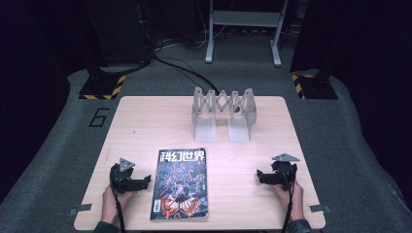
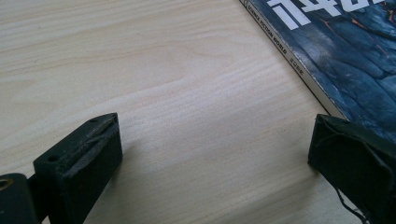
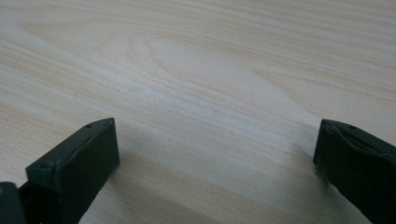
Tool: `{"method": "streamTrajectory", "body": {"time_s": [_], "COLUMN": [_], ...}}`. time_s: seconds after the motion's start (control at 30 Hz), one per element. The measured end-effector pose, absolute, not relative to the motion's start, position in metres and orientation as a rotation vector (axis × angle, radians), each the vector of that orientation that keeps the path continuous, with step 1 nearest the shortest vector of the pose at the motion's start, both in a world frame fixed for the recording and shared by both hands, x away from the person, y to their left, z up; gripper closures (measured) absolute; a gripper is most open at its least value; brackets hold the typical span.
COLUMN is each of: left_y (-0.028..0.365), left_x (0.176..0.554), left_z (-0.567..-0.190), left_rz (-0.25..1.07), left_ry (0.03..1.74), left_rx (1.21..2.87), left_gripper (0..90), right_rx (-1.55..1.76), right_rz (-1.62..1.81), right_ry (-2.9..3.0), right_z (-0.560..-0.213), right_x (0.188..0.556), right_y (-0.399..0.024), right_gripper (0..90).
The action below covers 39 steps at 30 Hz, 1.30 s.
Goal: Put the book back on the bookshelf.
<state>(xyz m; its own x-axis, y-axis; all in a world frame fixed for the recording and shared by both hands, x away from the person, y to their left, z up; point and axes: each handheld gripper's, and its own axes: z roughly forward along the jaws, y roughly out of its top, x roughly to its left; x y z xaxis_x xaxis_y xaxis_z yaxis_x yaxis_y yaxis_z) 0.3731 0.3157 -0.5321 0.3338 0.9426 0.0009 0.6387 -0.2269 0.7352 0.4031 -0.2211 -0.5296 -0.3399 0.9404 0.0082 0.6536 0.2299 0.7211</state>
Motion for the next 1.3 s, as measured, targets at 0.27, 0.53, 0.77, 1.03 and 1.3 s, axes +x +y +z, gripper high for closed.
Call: {"method": "streamTrajectory", "body": {"time_s": [0.27, 0.53, 0.77, 1.03, 1.3], "left_y": [0.317, 0.312, 0.29, 0.266, 0.255], "left_x": [0.37, 0.361, 0.36, 0.359, 0.353], "left_z": [-0.531, -0.515, -0.51, -0.519, -0.522], "left_rz": [0.591, 0.517, 0.471, 0.427, 0.401], "left_ry": [1.389, 1.358, 1.275, 1.222, 1.181], "left_rx": [1.973, 1.918, 1.982, 2.073, 2.108], "left_gripper": [3.4, 3.0, 0.2, 2.4, 5.6], "right_rx": [1.469, 1.462, 1.466, 1.461, 1.46], "right_rz": [0.881, 0.883, 0.887, 0.884, 0.886], "right_ry": [2.08, 2.09, 2.09, 2.091, 2.09], "right_z": [-0.529, -0.529, -0.529, -0.529, -0.529], "right_x": [0.403, 0.404, 0.404, 0.404, 0.404], "right_y": [-0.221, -0.221, -0.22, -0.22, -0.221], "right_gripper": [0.0, 0.0, 0.1, 0.5, 0.9]}}
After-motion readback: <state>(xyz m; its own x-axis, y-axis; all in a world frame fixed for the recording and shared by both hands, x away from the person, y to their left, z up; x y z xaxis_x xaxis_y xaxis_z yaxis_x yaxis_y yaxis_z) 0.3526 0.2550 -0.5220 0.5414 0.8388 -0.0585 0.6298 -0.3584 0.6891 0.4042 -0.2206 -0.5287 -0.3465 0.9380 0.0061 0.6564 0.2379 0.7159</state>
